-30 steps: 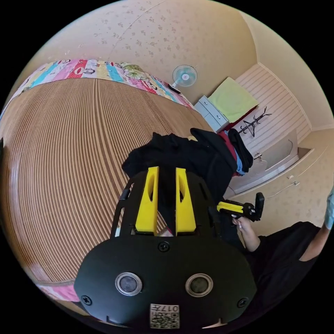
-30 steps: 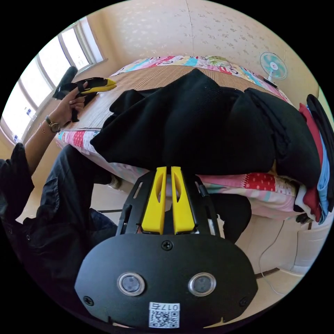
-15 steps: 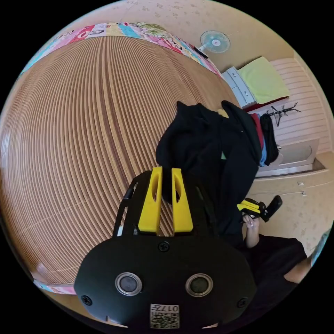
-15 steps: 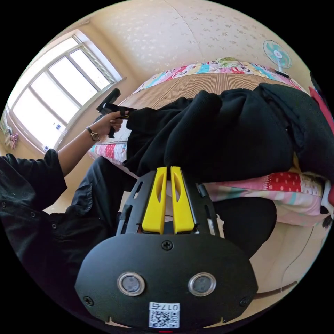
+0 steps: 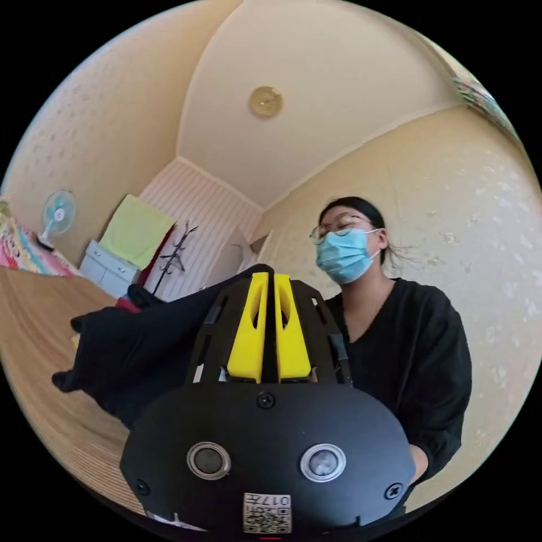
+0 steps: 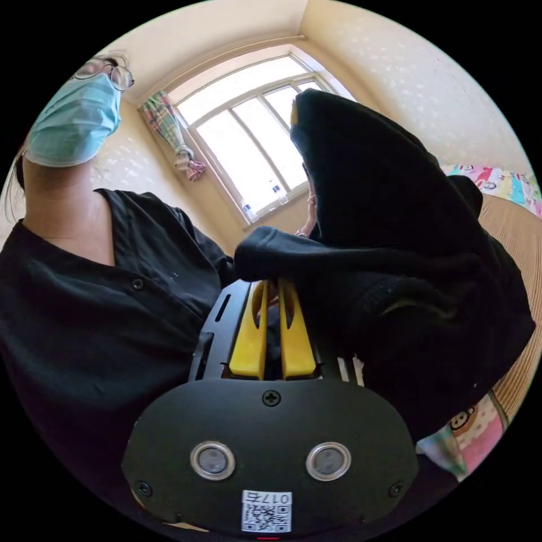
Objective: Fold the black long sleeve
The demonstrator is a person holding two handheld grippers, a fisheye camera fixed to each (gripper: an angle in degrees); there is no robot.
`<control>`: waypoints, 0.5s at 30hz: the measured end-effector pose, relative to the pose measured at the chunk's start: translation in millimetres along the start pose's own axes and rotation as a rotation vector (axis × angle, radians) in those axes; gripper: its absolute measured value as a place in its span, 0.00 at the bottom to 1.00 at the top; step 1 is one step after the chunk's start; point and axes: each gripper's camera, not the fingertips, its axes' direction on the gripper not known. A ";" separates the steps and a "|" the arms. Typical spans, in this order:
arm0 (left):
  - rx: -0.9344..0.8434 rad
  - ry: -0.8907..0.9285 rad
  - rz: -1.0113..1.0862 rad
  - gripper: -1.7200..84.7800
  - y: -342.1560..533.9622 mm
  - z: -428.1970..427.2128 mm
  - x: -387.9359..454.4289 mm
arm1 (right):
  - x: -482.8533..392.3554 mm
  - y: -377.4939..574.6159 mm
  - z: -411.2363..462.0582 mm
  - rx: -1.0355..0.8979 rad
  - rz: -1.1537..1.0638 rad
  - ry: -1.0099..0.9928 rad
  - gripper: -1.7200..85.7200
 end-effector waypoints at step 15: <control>0.159 0.574 0.044 0.01 5.6 36.1 44.7 | 101.6 68.1 -122.8 0.061 0.245 0.371 0.15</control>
